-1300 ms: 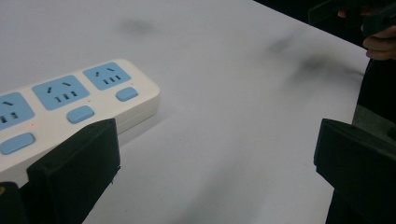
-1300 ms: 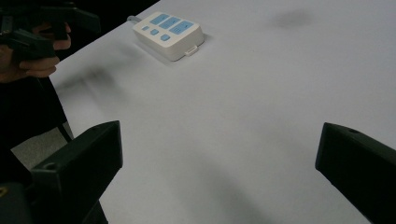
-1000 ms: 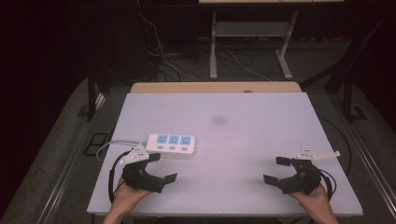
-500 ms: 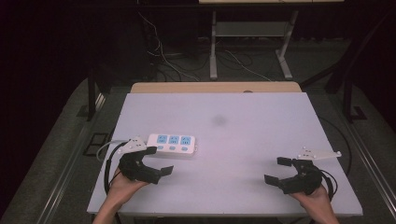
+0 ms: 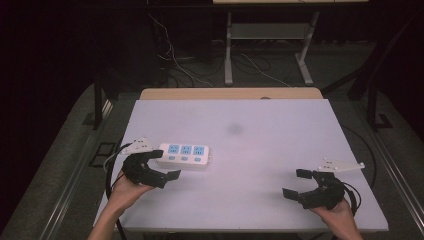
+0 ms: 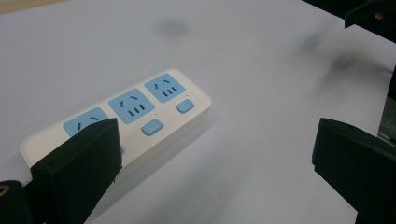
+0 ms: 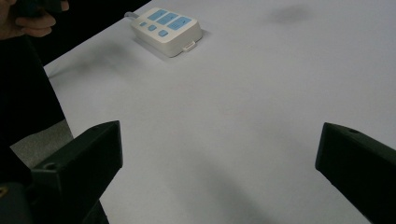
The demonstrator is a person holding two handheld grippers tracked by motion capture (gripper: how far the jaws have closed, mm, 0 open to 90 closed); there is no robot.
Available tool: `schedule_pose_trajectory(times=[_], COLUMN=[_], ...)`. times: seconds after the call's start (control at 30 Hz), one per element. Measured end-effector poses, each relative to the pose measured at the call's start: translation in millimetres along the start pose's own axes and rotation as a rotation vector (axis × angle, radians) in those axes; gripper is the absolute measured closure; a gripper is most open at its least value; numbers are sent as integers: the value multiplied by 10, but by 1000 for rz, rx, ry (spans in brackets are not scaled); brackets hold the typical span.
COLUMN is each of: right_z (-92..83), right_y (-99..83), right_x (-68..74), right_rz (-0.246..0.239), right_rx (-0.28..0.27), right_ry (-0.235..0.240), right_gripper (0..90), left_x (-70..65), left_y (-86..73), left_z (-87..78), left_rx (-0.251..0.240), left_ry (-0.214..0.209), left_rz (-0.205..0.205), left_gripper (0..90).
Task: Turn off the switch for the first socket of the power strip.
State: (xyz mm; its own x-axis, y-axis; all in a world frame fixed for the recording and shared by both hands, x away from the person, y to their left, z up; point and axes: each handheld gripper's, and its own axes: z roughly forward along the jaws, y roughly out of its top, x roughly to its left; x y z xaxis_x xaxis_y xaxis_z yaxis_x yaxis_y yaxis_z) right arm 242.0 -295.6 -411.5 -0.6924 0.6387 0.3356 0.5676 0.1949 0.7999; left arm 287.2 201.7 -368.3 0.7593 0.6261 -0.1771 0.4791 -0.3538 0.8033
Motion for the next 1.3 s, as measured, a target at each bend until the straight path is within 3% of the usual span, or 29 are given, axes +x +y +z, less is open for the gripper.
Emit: schedule_pose_trajectory(times=[1.3], right_z=[24], right_y=[-5], right_x=[18], right_rz=[-19], right_rx=[22], right_ry=[1], right_gripper=[4], left_x=[417], left_y=[302], left_z=[73], left_rx=[152], left_ry=[44], left_rz=[31], left_gripper=[2])
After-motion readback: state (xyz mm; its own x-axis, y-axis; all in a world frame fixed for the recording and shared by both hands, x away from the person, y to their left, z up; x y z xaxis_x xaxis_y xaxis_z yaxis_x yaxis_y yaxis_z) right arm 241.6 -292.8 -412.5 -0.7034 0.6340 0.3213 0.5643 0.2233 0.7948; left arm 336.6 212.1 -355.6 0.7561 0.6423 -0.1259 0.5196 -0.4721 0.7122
